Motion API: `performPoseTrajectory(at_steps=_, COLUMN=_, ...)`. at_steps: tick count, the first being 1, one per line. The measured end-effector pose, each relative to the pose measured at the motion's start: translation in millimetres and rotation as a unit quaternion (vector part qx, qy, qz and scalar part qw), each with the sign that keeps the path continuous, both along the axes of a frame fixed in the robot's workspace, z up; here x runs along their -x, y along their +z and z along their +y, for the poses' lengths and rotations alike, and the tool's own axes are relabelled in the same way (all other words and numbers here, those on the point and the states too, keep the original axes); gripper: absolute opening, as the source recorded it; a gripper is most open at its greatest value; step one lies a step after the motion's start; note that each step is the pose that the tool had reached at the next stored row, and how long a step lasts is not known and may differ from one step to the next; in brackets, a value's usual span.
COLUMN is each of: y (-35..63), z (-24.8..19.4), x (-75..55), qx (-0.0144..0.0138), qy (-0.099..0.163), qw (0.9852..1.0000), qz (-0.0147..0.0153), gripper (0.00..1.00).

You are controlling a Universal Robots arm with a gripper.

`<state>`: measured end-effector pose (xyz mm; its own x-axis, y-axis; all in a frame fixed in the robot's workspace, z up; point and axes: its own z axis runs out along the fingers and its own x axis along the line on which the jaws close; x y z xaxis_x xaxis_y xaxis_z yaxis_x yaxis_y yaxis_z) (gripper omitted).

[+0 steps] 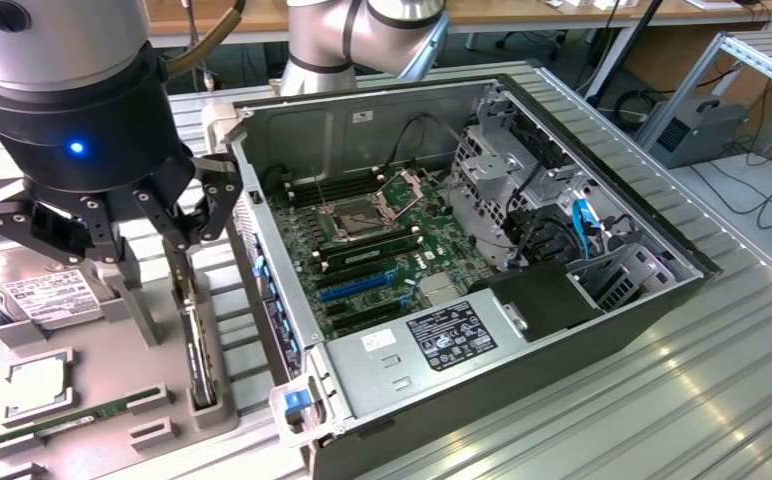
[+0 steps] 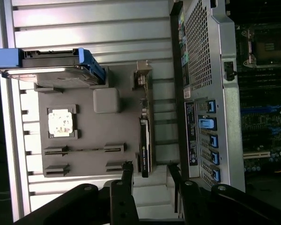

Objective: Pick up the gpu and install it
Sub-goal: 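Pick up the gpu and move the gpu toward the slot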

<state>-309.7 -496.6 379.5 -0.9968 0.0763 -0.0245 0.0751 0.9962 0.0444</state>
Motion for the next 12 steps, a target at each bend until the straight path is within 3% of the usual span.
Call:
performPoseTrajectory(at_steps=7, y=-1.4, z=0.0, x=0.0, qx=0.0, qy=0.0, qw=1.0, qz=0.0, gripper=0.42)
performPoseTrajectory(at_steps=12, y=-8.3, z=0.0, x=0.0, qx=0.0, qy=0.0, qw=1.0, qz=0.0, gripper=0.42)
